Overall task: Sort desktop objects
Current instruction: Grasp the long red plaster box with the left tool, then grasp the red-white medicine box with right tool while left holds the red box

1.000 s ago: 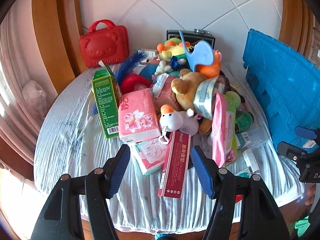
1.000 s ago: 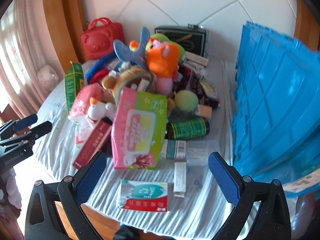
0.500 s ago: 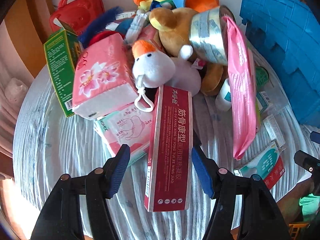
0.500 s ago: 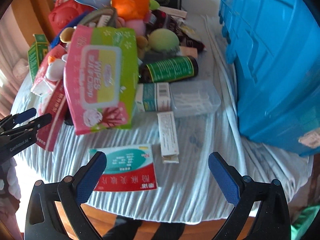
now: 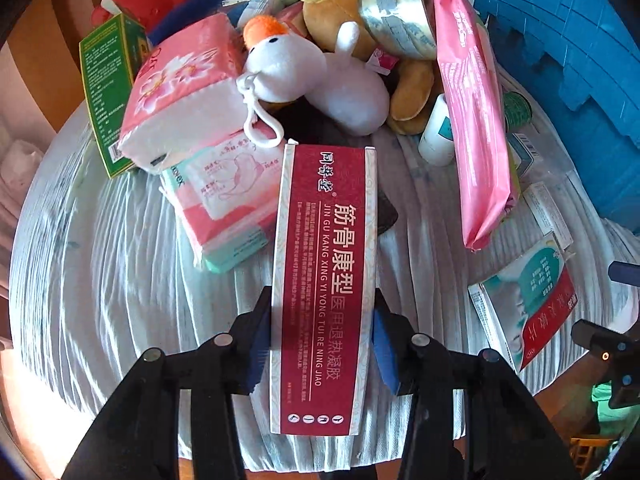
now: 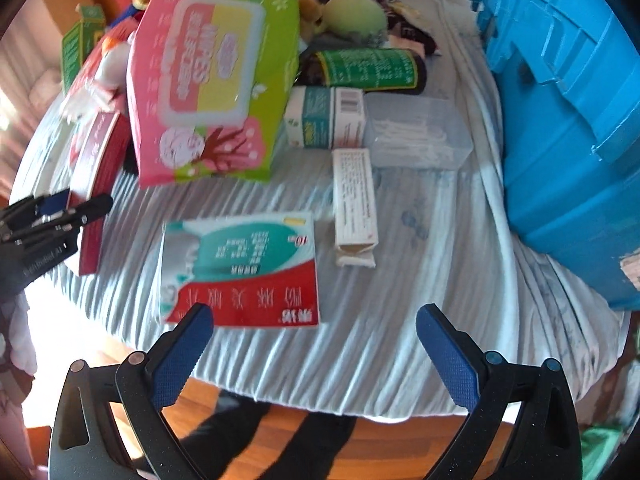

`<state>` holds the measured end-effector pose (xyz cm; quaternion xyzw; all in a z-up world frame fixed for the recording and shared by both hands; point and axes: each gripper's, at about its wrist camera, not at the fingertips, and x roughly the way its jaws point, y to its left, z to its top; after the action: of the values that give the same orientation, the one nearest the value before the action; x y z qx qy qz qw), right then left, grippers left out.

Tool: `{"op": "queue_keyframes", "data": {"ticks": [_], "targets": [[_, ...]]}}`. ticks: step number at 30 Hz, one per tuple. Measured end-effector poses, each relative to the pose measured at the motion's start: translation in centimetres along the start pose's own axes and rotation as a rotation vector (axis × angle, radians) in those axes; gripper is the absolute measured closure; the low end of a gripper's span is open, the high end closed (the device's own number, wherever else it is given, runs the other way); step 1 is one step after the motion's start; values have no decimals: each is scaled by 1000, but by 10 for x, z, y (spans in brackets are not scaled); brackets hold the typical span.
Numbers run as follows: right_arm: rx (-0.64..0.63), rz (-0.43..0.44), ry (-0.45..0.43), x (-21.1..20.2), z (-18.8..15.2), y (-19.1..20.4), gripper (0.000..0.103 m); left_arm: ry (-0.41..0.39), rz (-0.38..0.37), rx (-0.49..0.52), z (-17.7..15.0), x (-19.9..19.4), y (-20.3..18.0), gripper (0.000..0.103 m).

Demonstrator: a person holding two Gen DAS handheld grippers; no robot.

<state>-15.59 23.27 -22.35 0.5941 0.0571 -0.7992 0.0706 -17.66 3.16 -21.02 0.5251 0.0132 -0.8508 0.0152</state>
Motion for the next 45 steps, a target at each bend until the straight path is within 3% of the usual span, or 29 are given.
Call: {"op": "queue_keyframes", "data": {"ticks": [5,6,7,8,10,11,14,15,16,17,20,22,23,26,28,35,38,39,41,42,45], "targets": [[-112,-13,75,19,-6,10,2,-12,2,-31,3,-1,-4,59],[-128,-9,82,24,-6,13,10,-10,7,-38,3,-2,-5,59],[-143,-7,85,28,-5,16,24,-5,17,-41,2,-3,-6,59],[-146,-3,81,32,-2,19,27,5,25,-48,1,-4,-7,59],[-105,25,41,31,7,17,54,17,29,-60,-4,-8,-7,59],[-76,16,23,29,13,14,58,26,27,-69,-7,-11,-6,59],[-4,100,-1,21,26,5,54,43,5,-93,-15,-19,-6,59],[-23,123,-2,17,28,6,48,46,-7,-102,-18,-21,-6,59],[-55,125,-9,12,28,8,34,51,-12,-108,-20,-23,-7,59],[-81,110,-18,9,27,9,30,55,-17,-115,-22,-24,-8,59],[-118,72,-43,1,26,4,33,69,-36,-133,-29,-27,-16,59],[-112,72,-55,-2,30,-4,66,67,-50,-143,-33,-31,-24,59],[-115,45,-61,-3,34,-9,68,65,-51,-149,-34,-33,-29,59],[-138,-59,-59,-2,40,-19,68,68,-50,-167,-38,-35,-41,59],[-160,-83,-44,3,40,-25,66,77,-49,-185,-36,-29,-40,59],[-349,-8,-11,5,26,2,66,55,65,-289,-24,-7,-31,59],[-382,122,13,-4,19,6,65,46,55,-354,-21,-10,-14,59],[-397,147,10,-9,16,7,60,40,58,-364,-22,-13,-11,59],[-449,136,-34,-22,14,9,35,25,90,-363,-27,-23,-8,59],[-470,128,-57,-27,14,10,18,20,104,-359,-31,-29,-7,59],[-519,148,-97,-32,26,9,15,24,101,-384,-42,-40,-2,59]]}}
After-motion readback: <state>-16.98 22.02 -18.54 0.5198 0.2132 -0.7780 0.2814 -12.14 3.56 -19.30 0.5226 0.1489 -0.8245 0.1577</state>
